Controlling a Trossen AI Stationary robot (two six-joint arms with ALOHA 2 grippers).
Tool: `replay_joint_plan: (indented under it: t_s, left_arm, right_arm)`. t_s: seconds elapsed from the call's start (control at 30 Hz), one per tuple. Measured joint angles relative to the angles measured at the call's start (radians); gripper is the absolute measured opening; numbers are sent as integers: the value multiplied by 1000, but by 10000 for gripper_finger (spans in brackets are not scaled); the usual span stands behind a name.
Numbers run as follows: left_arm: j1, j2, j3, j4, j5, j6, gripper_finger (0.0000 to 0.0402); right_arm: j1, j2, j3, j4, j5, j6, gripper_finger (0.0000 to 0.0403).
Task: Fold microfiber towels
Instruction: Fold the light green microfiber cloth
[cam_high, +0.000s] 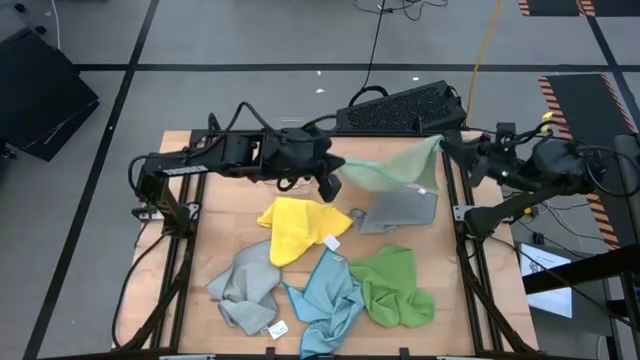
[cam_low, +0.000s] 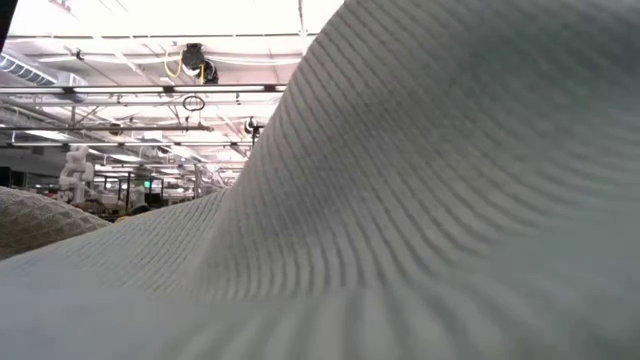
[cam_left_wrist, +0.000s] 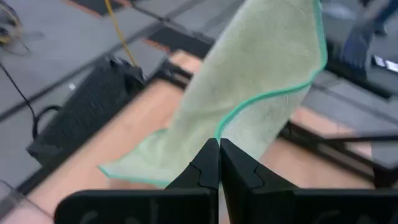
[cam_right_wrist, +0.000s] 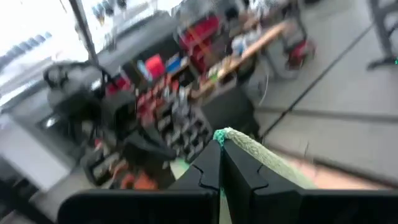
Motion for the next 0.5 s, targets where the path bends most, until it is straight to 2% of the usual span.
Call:
replay_joint_plan:
  t_s: [0.23,0.33,0.5]
  left_arm:
    - [-43,0,0,-139,58,-37,8]
    - [-68,9,0,-145,71,-43,6]
    - [-120,12,-1,-134,73,-121,7]
  right_arm:
    - [0,3,-32,-244,-245,263,2]
    - [1,3,-79,-254,-343,342,3]
    - [1,3,-151,-246,-447,433,3]
